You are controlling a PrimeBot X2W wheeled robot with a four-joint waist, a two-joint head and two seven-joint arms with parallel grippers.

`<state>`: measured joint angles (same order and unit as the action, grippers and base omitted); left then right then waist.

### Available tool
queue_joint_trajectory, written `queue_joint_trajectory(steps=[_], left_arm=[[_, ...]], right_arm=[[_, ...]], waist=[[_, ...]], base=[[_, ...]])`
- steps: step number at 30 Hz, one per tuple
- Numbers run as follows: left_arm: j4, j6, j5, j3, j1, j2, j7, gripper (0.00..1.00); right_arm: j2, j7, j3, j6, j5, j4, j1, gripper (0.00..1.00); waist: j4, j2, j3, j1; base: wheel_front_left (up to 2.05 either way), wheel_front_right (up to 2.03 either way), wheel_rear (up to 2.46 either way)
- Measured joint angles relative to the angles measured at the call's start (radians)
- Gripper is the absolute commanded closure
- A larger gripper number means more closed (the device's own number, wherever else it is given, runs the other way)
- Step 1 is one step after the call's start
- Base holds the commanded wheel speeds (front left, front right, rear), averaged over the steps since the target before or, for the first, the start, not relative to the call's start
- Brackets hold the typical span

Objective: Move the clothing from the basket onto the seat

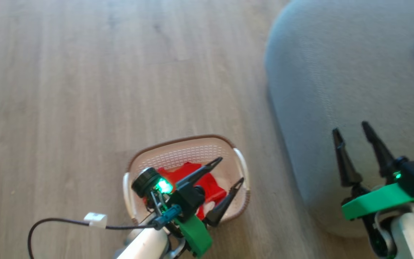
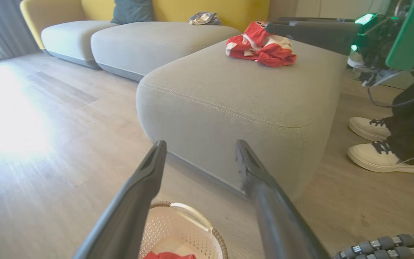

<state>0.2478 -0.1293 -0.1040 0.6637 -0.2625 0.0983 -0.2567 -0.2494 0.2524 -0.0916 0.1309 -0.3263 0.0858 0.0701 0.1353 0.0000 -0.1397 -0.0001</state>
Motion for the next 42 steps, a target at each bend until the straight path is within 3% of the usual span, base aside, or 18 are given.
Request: queue_joint_trajectory(steps=[8, 20, 26, 27, 32, 42], left_arm=[[0.023, 0.015, 0.003, -0.11, 0.06, -0.018, 0.0, 0.0], [0.008, 0.088, -0.004, -0.292, 0.141, -0.036, 0.0, 0.0], [-0.041, 0.155, -0.04, -0.371, 0.178, -0.041, 0.0, 0.0], [-0.056, 0.182, -0.074, -0.393, 0.186, -0.042, 0.0, 0.0], [-0.08, 0.237, -0.189, -0.475, 0.201, -0.044, 0.0, 0.0], [-0.078, 0.23, -0.13, -0.486, 0.213, -0.045, 0.0, 0.0]], right_arm=[[0.0, 0.0, -0.026, 0.0, 0.008, 0.044, -0.009, 0.0], [0.033, 0.0, -0.057, 0.0, 0.0, 0.085, -0.042, 0.0], [0.059, 0.0, -0.052, 0.0, 0.0, 0.096, -0.043, 0.0], [0.066, 0.0, -0.043, 0.0, 0.0, 0.103, -0.046, 0.0], [0.104, 0.0, 0.007, 0.0, -0.007, 0.119, -0.086, 0.0], [0.145, 0.0, 0.084, 0.0, 0.039, 0.166, -0.146, 0.0]], waist=[[-0.147, 0.0, 0.027, 0.0], [-0.327, 0.0, 0.09, 0.0], [-0.354, 0.0, 0.112, 0.0], [-0.356, 0.0, 0.112, 0.0], [-0.353, 0.0, 0.113, 0.0], [-0.321, 0.0, 0.104, 0.0]], base=[[0.0, 0.0, 0.0], [0.0, 0.0, 0.0], [0.0, 0.0, 0.0], [0.0, 0.0, 0.0], [0.0, 0.0, 0.0], [0.0, 0.0, 0.0]])
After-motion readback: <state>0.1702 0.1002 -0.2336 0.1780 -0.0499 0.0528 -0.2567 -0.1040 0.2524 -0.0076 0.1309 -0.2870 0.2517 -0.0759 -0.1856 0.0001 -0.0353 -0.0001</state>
